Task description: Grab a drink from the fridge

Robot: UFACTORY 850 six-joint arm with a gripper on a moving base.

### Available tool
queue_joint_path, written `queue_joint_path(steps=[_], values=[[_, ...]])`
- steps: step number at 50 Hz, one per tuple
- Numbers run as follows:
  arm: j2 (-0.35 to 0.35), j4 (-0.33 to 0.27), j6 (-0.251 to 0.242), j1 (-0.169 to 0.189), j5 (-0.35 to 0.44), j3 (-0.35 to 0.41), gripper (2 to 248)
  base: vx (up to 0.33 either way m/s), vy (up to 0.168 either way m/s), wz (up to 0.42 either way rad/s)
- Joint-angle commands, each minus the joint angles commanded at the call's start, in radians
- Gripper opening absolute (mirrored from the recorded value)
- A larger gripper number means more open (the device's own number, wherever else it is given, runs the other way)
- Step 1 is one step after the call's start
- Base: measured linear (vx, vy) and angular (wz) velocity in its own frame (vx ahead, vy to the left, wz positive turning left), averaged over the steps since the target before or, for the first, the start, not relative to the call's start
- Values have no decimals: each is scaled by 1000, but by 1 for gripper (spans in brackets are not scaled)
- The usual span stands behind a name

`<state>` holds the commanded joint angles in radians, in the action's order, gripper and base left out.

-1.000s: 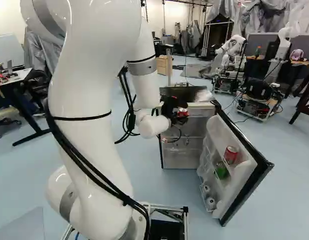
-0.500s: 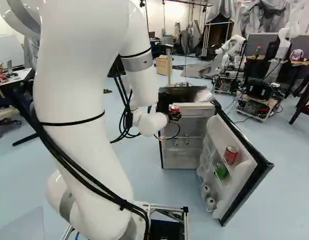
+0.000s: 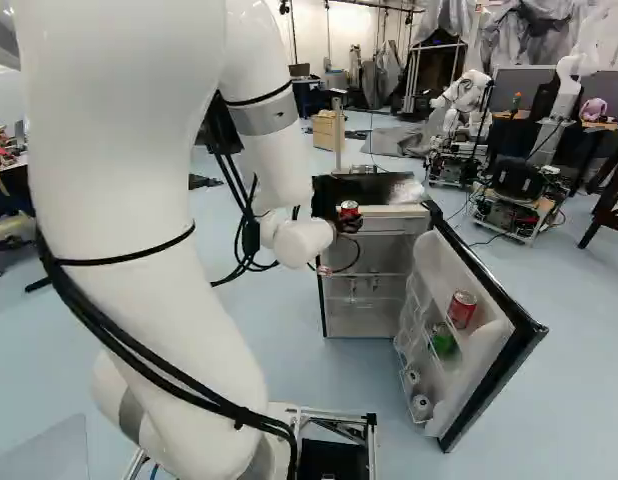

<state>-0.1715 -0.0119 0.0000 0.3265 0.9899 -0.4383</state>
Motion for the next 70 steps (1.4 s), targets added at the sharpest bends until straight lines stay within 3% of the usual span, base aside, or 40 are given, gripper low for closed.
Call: queue_joint_path(steps=[47,70], values=[[126,-41,0,-1,-123,9,94,0,0,0],[135,-76,0,6,-199,-26,94,0,0,0]])
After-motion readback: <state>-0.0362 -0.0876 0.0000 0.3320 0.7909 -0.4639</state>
